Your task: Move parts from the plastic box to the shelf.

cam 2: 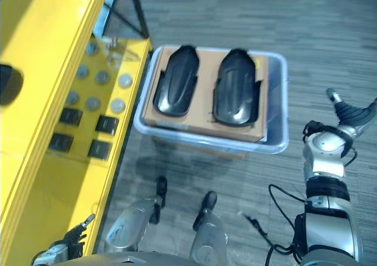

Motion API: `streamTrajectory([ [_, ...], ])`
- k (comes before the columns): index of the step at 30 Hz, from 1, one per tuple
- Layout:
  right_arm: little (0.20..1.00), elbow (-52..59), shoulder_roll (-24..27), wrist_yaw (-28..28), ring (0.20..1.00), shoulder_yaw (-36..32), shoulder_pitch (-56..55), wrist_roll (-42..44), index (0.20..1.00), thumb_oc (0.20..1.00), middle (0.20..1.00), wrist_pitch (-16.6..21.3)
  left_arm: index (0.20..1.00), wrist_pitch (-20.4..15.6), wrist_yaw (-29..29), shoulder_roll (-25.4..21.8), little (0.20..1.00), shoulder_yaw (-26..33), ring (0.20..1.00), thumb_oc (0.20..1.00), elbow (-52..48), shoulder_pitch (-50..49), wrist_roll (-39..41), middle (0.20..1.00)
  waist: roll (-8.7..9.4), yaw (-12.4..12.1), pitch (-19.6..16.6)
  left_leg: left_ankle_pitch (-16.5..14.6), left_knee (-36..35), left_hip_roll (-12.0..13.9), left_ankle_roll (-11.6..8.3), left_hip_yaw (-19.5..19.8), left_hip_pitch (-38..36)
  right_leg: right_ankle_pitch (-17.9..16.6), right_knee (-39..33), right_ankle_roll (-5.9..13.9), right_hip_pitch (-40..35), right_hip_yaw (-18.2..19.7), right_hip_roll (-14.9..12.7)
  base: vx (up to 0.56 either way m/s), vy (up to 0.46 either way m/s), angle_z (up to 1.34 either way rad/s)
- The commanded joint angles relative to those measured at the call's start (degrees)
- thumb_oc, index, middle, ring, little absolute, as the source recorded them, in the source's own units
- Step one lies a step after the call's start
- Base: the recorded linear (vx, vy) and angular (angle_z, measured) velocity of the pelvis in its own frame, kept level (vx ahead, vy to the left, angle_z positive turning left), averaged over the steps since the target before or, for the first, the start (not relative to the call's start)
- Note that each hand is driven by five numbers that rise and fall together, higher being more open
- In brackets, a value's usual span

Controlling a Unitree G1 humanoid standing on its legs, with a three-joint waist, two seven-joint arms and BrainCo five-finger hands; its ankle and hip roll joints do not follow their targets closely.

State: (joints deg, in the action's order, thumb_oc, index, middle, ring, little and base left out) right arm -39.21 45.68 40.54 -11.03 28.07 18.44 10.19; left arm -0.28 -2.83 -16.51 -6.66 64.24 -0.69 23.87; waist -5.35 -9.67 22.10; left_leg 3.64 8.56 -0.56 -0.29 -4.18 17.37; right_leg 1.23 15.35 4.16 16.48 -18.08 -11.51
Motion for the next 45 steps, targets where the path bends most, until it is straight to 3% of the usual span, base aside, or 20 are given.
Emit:
streamTrajectory([
  [1, 1.0, 1.7, 5.2, 0.5, 1.0, 1.7, -0.7, 4.2, 1.0, 1.0, 1.0, 3.9, 1.0, -1.5, -1.2, -1.3, 1.0, -1.2, 1.0, 1.0, 2.0, -0.6, 1.2, 1.0, 1.51, -0.5, -2.8, -2.5, 3.6, 2.1, -2.62, 2.3, 1.6, -0.8, -3.0, 3.31, -3.4, -2.1, -1.7, -0.03, 0.035, 0.1],
  [9, 1.0, -3.2, 5.3, -7.0, 1.0, 6.3, 0.9, 2.7, 1.0, 1.0, 1.0, -1.0, 1.0, -2.6, -3.9, -2.1, 1.0, -1.8, 1.0, 1.0, 1.7, -2.4, 1.2, 1.0, 0.85, -1.9, -1.8, -1.9, 2.3, 1.6, -2.77, 2.7, 1.6, -0.7, -3.4, 3.47, -3.6, -3.1, -2.5, 0.01, 0.04, 0.08],
  [14, 1.0, -10.1, 3.7, -11.8, 1.0, 9.4, 3.0, 6.6, 1.0, 1.0, 1.0, -1.2, 1.0, -3.4, -4.4, -2.0, 1.0, -3.2, 1.0, 1.0, 2.0, -2.5, 1.4, 1.0, 0.08, -3.0, -0.8, -1.5, 2.0, 1.5, -2.83, 2.7, 2.2, -0.7, -3.4, 3.47, -3.3, -3.6, -2.9, 0.0, 0.028, 0.03],
  [24, 1.0, -14.6, 3.4, -15.1, 1.0, 13.3, 9.5, 9.3, 1.0, 1.0, 1.0, -3.3, 1.0, -3.5, -4.9, -2.4, 1.0, -4.4, 1.0, 1.0, 1.7, -2.0, 3.6, 1.0, -1.17, -4.3, 2.0, -2.9, 4.5, 0.7, -3.03, 3.2, 5.0, 1.0, -0.2, 3.94, -0.1, -2.6, -3.9, 0.01, 0.032, 0.08],
  [33, 1.0, -13.9, 2.6, -15.5, 1.0, 14.1, 10.6, 8.8, 1.0, 1.0, 1.0, -4.5, 1.0, -4.4, -5.4, -2.6, 1.0, -4.3, 1.0, 1.0, 1.4, -2.6, 4.1, 1.0, -0.93, -5.2, 3.3, -3.1, 5.3, 0.1, -2.61, 3.7, 6.2, 1.4, 1.1, 4.11, 0.9, -2.7, -4.2, -0.01, 0.014, 0.07],
  [40, 1.0, -15.9, 0.8, -18.3, 1.0, 14.7, 8.9, 10.4, 1.0, 1.0, 1.0, -13.5, 1.0, -4.3, -6.3, -2.8, 1.0, -4.1, 1.0, 1.0, 1.5, -2.8, 4.5, 1.0, -0.68, -5.7, 3.4, -3.2, 5.1, -0.1, -2.29, 3.5, 5.9, 1.5, 1.2, 4.35, 0.5, -2.7, -4.5, 0.01, 0.015, 0.03],
  [41, 0.583, -16.3, 0.7, -18.4, 0.583, 14.8, 8.9, 10.4, 0.583, 0.583, 0.583, -13.6, 1.0, -4.4, -6.3, -2.8, 1.0, -4.2, 1.0, 1.0, 1.5, -2.8, 4.6, 1.0, -0.69, -5.7, 3.4, -3.2, 5.1, -0.1, -2.29, 3.5, 5.9, 1.5, 1.2, 4.35, 0.5, -2.7, -4.5, 0.01, 0.004, 0.06],
  [42, 0.222, -17.7, 0.2, -18.9, 0.222, 15.2, 8.8, 10.4, 0.222, 0.222, 0.222, -14.5, 1.0, -4.4, -6.2, -2.8, 1.0, -4.3, 1.0, 1.0, 1.4, -2.7, 4.8, 1.0, -0.78, -5.8, 3.6, -3.1, 5.1, -0.1, -2.27, 3.5, 5.9, 1.4, 1.3, 4.35, 0.5, -2.7, -4.6, 0.0, 0.004, 0.05],
  [45, 0.2, -20.9, -0.8, -19.3, 0.2, 15.4, 8.3, 11.1, 0.2, 0.2, 0.2, -14.2, 1.0, -4.4, -6.3, -2.8, 1.0, -4.4, 1.0, 1.0, 1.4, -2.1, 4.6, 1.0, -0.93, -6.1, 3.8, -3.1, 5.3, -0.2, -2.17, 3.5, 6.0, 1.2, 1.2, 4.38, 0.4, -2.8, -4.6, 0.0, -0.007, 0.04],
])
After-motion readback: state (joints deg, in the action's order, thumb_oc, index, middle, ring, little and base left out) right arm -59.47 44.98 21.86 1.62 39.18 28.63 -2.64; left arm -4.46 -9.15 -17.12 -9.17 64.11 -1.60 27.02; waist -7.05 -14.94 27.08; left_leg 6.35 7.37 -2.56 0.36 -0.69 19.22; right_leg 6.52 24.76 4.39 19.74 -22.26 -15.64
